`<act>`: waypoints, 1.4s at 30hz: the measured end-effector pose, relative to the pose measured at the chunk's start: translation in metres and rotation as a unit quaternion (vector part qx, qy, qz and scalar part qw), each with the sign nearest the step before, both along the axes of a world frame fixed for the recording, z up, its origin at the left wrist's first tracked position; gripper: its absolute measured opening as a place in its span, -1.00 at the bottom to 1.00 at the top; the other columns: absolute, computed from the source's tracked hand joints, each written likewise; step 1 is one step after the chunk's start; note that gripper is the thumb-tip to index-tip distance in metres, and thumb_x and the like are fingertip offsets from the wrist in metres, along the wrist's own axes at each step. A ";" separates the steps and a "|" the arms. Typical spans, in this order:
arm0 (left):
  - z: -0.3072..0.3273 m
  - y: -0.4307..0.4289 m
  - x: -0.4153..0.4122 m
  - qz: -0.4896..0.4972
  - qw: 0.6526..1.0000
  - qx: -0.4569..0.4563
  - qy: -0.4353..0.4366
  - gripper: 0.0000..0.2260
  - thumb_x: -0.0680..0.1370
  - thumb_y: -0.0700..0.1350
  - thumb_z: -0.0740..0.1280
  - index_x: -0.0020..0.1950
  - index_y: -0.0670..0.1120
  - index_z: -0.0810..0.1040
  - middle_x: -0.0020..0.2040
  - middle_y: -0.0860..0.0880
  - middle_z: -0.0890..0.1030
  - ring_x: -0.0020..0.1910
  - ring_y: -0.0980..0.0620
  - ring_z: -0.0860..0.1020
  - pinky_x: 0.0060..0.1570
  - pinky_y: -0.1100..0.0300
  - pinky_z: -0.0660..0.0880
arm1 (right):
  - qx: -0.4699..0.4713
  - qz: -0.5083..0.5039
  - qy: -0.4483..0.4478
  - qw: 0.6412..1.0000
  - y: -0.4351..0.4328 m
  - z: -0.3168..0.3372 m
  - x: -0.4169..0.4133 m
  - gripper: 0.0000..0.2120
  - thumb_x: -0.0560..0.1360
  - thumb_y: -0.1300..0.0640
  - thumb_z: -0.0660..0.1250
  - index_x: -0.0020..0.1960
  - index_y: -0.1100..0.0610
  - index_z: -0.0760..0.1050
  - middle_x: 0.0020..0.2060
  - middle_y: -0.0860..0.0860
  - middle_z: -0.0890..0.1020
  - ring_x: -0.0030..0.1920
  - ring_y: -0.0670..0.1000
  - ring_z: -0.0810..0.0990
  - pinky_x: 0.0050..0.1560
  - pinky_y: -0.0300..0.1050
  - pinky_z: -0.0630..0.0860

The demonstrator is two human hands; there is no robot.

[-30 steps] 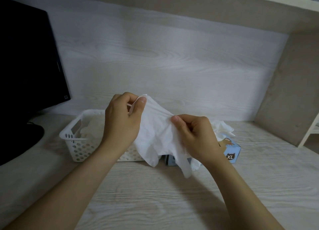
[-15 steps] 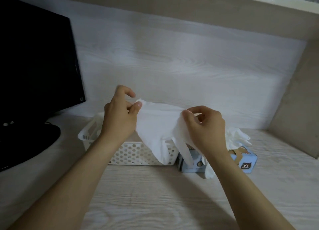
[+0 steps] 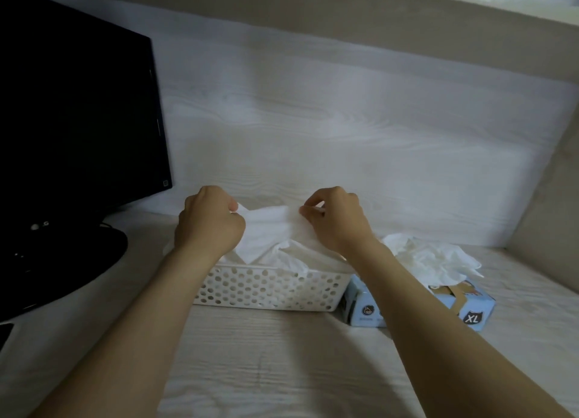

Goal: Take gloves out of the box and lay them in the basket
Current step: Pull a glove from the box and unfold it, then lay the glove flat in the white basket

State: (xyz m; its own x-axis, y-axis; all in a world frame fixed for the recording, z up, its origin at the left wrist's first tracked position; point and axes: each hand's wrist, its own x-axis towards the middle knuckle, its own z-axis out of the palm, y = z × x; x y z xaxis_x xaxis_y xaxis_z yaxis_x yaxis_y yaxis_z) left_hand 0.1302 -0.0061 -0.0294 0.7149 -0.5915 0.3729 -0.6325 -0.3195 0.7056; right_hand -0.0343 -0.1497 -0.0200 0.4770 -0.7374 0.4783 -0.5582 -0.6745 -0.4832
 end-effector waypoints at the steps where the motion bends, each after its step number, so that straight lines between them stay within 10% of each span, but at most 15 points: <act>1: -0.001 0.000 0.002 0.006 1.000 0.026 -0.004 -0.68 0.55 -0.25 0.30 0.27 -0.08 0.65 0.31 -0.10 0.58 0.24 -0.19 0.54 0.06 0.12 0.42 | 0.003 0.024 0.011 1.000 -0.001 0.001 0.003 -0.82 0.64 0.03 0.43 0.19 0.08 0.67 -0.02 0.09 0.70 0.03 0.07 0.69 0.00 -0.08 0.61; 5: -0.004 0.001 0.006 0.009 0.994 0.108 -0.032 -0.81 0.54 -0.31 0.29 0.12 -0.11 0.55 0.10 -0.10 0.49 0.01 -0.15 0.46 0.11 0.01 0.51 | -0.052 0.078 0.089 0.992 0.000 0.000 0.009 -0.70 0.69 0.05 0.35 0.40 0.07 0.54 0.14 0.10 0.70 0.18 0.11 0.65 0.15 -0.07 0.53; 9: -0.002 0.001 -0.001 0.048 0.972 0.178 -0.146 -0.66 0.53 -0.34 0.30 0.23 -0.04 0.61 0.32 -0.10 0.47 0.33 -0.25 0.34 0.27 -0.05 0.38 | -0.175 0.082 0.162 0.968 0.009 0.003 0.009 -0.66 0.72 -0.05 0.25 0.46 -0.02 0.50 0.28 0.03 0.59 0.29 0.15 0.49 0.29 0.11 0.44; 17: -0.008 0.001 -0.008 -0.087 0.985 0.131 -0.077 -0.76 0.51 -0.19 0.29 -0.24 -0.04 0.72 -0.19 -0.05 0.71 -0.18 -0.08 0.68 -0.15 0.02 0.69 | 0.068 0.135 0.305 0.940 0.032 0.004 -0.005 -0.25 0.53 -0.45 0.29 0.60 -0.10 0.30 0.29 -0.04 0.41 0.35 0.08 0.50 0.33 -0.01 0.43; 22: -0.007 0.001 -0.009 -0.095 0.975 0.188 -0.076 -0.80 0.53 -0.12 0.26 -0.24 -0.13 0.60 -0.22 -0.08 0.67 -0.29 -0.06 0.62 -0.28 0.08 0.59 | 0.153 0.132 0.257 0.945 0.036 -0.002 -0.002 -0.39 0.64 -0.39 0.15 0.52 -0.05 0.42 0.21 -0.07 0.59 0.16 -0.02 0.54 0.01 -0.16 0.42; 27: 0.000 0.004 -0.027 -0.073 0.974 0.120 -0.180 -0.77 0.54 -0.16 0.25 -0.20 0.01 0.68 -0.21 0.00 0.66 -0.30 -0.03 0.61 -0.23 -0.02 0.66 | 0.039 0.145 0.120 0.981 0.036 -0.011 -0.004 -0.61 0.73 -0.13 0.13 -0.20 -0.04 0.49 -0.30 -0.09 0.56 -0.25 -0.10 0.50 -0.20 -0.13 0.35; 34: -0.006 0.000 -0.075 -0.169 0.960 0.010 -0.222 -0.74 0.60 -0.13 0.21 -0.18 0.05 0.65 -0.24 0.09 0.62 -0.29 0.06 0.58 -0.28 0.11 0.54 | -0.111 0.090 -0.068 0.987 0.032 -0.027 -0.037 -0.72 0.55 0.15 0.19 0.09 0.07 0.66 -0.14 -0.08 0.55 -0.13 -0.08 0.53 -0.07 -0.20 0.44; 42: -0.047 -0.014 -0.116 -0.286 0.879 -0.112 -0.365 -0.85 0.56 -0.13 0.27 0.02 -0.05 0.64 0.01 0.07 0.57 -0.01 0.07 0.50 -0.09 0.16 0.50 | -0.143 -0.003 -0.012 0.990 0.007 -0.026 -0.113 -0.74 0.31 0.12 0.13 -0.09 0.02 0.54 -0.15 -0.06 0.50 -0.08 0.06 0.48 0.01 0.05 0.40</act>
